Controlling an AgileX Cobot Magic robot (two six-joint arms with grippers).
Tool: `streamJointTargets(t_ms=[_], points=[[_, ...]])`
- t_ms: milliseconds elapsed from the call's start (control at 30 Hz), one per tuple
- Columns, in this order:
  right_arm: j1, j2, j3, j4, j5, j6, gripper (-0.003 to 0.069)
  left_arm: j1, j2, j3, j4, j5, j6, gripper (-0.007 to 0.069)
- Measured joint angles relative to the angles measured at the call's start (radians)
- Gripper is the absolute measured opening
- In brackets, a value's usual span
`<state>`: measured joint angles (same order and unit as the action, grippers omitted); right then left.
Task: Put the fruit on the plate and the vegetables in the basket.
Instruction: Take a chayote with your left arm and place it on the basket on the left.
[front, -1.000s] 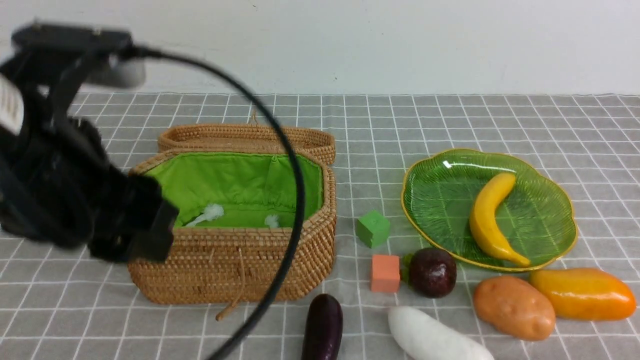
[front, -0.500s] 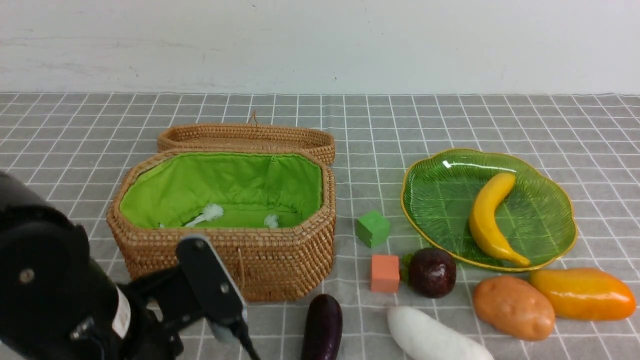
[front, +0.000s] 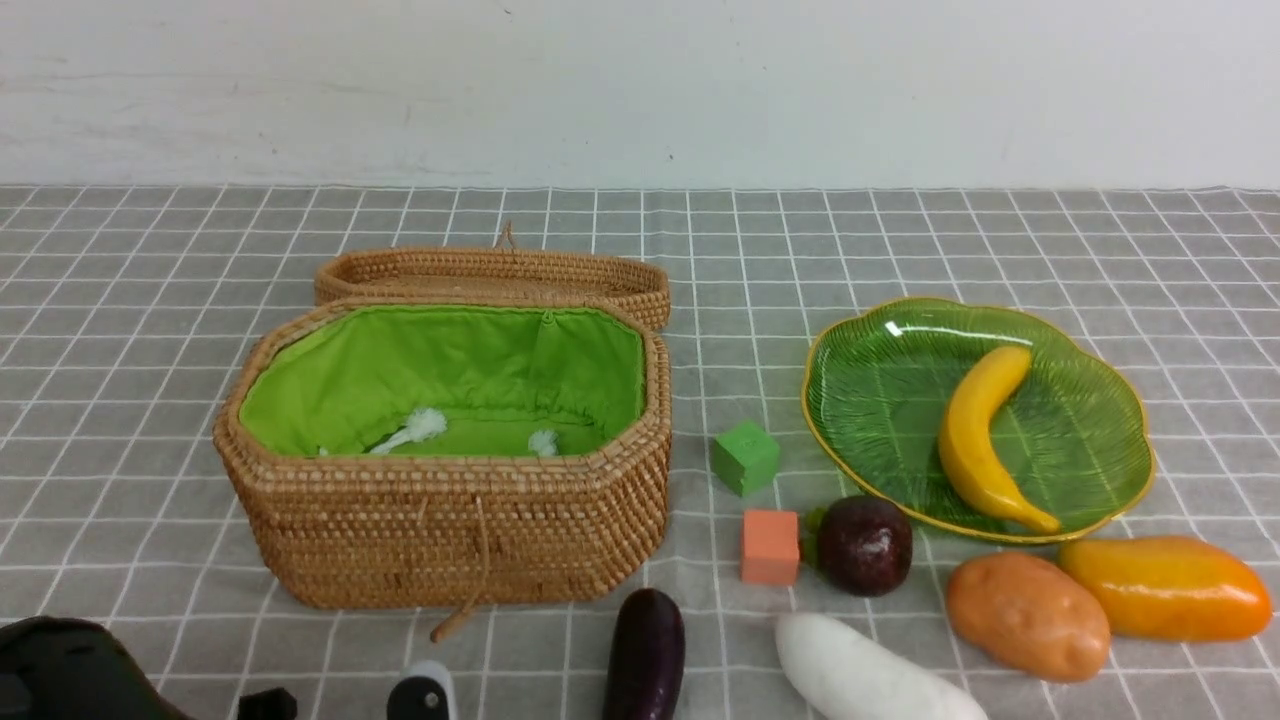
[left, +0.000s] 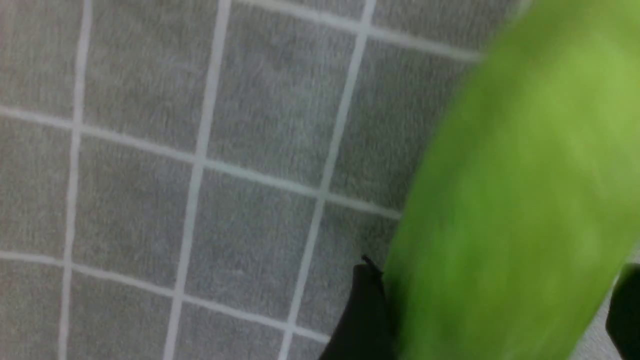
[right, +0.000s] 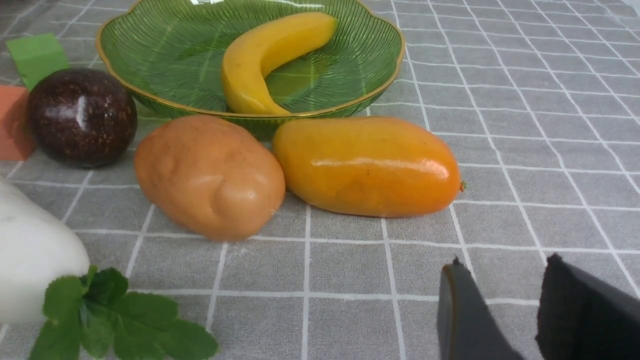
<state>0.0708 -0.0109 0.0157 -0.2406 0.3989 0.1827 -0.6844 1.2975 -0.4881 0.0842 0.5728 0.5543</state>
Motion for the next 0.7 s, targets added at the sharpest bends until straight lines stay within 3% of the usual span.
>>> streamJointTargets(t_ms=[300, 400, 433, 633, 700], points=[[0.000, 0.000, 0.000, 0.000, 0.000, 0.000, 0.0241, 0.000, 0.004, 0.000, -0.056, -0.018, 0.000, 0.0538], [0.000, 0.000, 0.000, 0.000, -0.001, 0.000, 0.0241, 0.000, 0.004, -0.004, -0.132, 0.000, -0.001, 0.0402], [0.000, 0.000, 0.000, 0.000, -0.001, 0.000, 0.0241, 0.000, 0.004, -0.010, -0.147, 0.016, -0.001, 0.0388], [0.000, 0.000, 0.000, 0.000, -0.001, 0.000, 0.0241, 0.000, 0.004, -0.117, -0.177, 0.144, -0.003, 0.0398], [0.000, 0.000, 0.000, 0.000, -0.001, 0.000, 0.0241, 0.000, 0.004, -0.202, -0.177, 0.260, -0.010, 0.0398]])
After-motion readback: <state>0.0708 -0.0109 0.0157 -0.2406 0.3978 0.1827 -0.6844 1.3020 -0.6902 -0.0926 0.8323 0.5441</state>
